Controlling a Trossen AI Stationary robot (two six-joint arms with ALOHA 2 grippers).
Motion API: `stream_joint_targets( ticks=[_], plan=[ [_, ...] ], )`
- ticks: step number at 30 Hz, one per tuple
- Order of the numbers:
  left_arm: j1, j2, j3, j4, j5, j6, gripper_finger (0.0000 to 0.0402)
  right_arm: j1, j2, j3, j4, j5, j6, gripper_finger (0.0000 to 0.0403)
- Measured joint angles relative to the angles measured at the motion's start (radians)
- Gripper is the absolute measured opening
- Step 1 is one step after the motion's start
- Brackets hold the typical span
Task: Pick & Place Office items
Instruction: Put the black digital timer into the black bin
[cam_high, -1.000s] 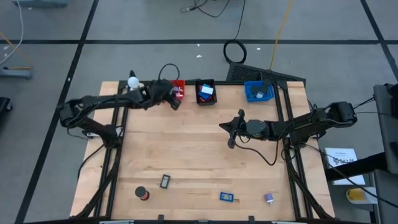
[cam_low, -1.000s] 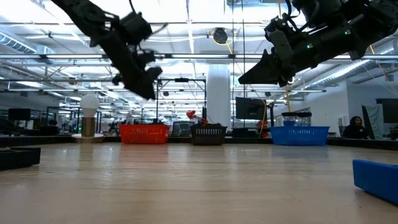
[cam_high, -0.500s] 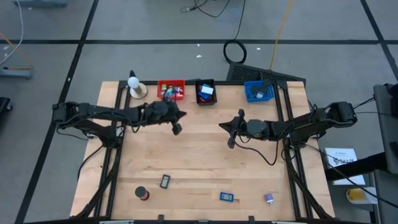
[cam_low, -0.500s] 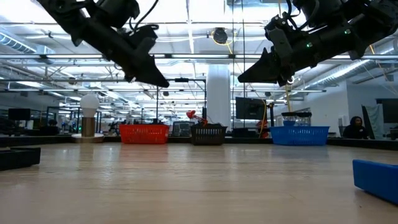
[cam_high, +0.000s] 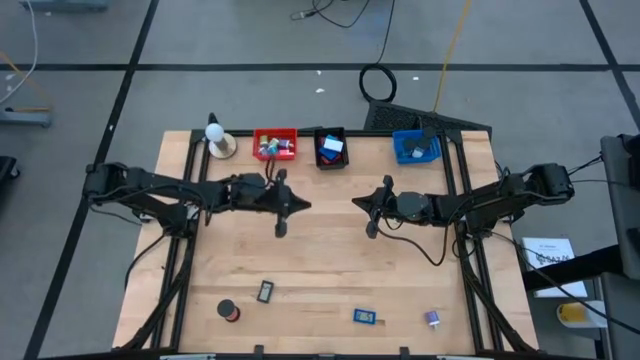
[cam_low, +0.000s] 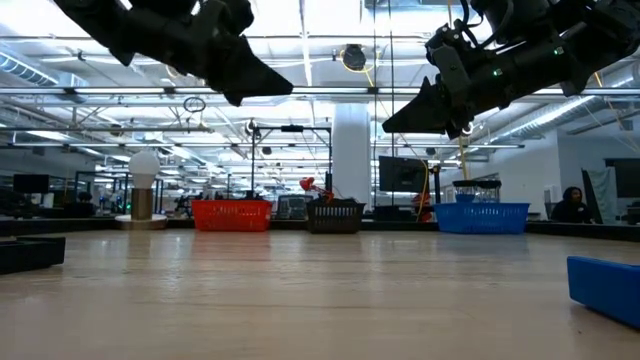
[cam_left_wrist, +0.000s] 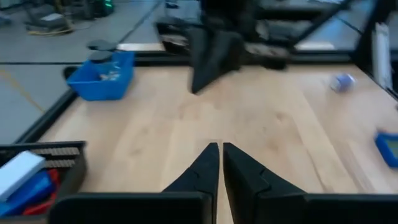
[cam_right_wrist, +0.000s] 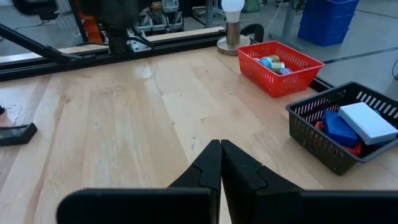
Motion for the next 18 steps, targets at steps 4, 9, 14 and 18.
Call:
stream_joint_targets(
  ticks=[4, 9, 14, 18],
  plan=[
    [-0.061, 0.000, 0.000, -0.064, -0.016, 0.049, 0.0008, 0.000, 0.000, 0.000, 0.000, 0.000, 0.000, 0.0001],
    [-0.135, 0.000, 0.007, -0.074, -0.013, 0.008, 0.0018, 0.000, 0.000, 0.000, 0.000, 0.000, 0.000, 0.0004],
    [-0.188, -0.011, 0.130, -0.395, -0.047, 0.018, 0.0034, 0.000, 0.000, 0.000, 0.000, 0.000, 0.000, 0.0002],
    [-0.281, -0.011, 0.225, -0.656, -0.179, -0.006, 0.0026, 0.000, 0.000, 0.000, 0.000, 0.000, 0.000, 0.0002]
  ],
)
